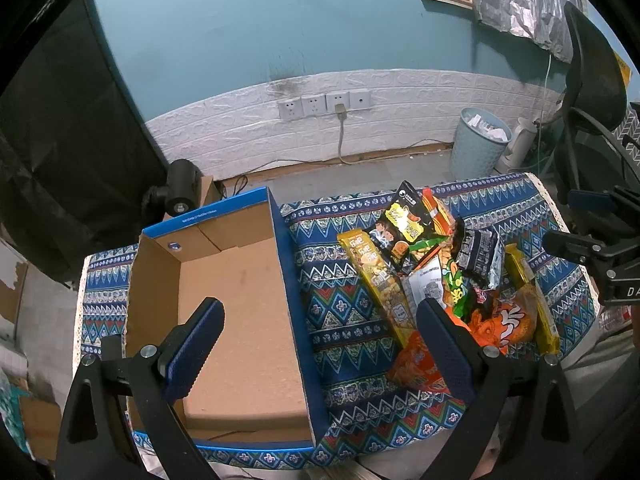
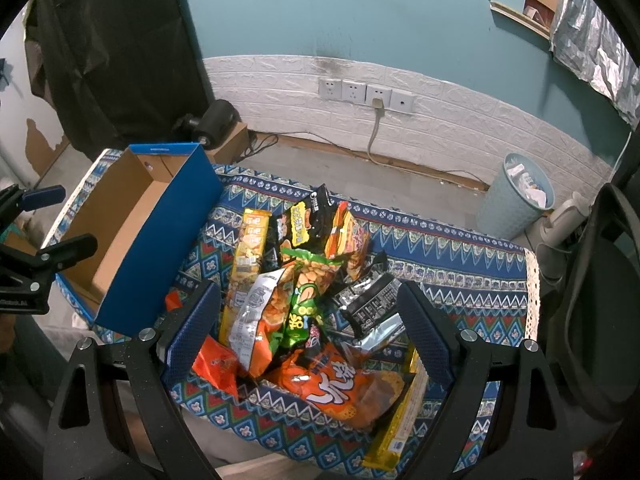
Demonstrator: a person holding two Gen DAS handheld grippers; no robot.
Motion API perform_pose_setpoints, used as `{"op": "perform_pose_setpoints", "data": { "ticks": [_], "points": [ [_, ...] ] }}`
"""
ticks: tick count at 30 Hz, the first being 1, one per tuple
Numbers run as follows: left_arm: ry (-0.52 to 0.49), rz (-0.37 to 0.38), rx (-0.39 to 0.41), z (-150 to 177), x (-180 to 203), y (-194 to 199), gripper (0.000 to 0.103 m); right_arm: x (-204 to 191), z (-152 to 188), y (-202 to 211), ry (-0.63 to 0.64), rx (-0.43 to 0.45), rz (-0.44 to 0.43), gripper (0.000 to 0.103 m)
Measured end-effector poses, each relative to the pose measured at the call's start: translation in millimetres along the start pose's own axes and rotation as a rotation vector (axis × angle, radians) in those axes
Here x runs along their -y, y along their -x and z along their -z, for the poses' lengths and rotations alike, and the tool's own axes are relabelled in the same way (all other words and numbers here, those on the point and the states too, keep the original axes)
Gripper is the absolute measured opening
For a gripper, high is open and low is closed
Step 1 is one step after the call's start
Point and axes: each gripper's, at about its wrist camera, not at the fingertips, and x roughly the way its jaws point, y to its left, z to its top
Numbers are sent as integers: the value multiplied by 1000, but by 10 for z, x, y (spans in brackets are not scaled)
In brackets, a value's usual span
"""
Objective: Organize snacks
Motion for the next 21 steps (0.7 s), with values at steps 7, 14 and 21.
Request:
{"op": "perform_pose_setpoints", "data": {
  "ticks": [7, 14, 21],
  "points": [
    [-7, 2, -9, 13, 21, -11, 98, 23, 18, -9, 0, -8, 4, 88],
    [-9, 3, -10, 12, 31, -10, 98, 26, 16, -7, 1, -8, 4, 88],
    [-8, 4, -11, 21, 36, -9, 98, 28, 16, -4, 2, -6, 6, 88]
  ]
}}
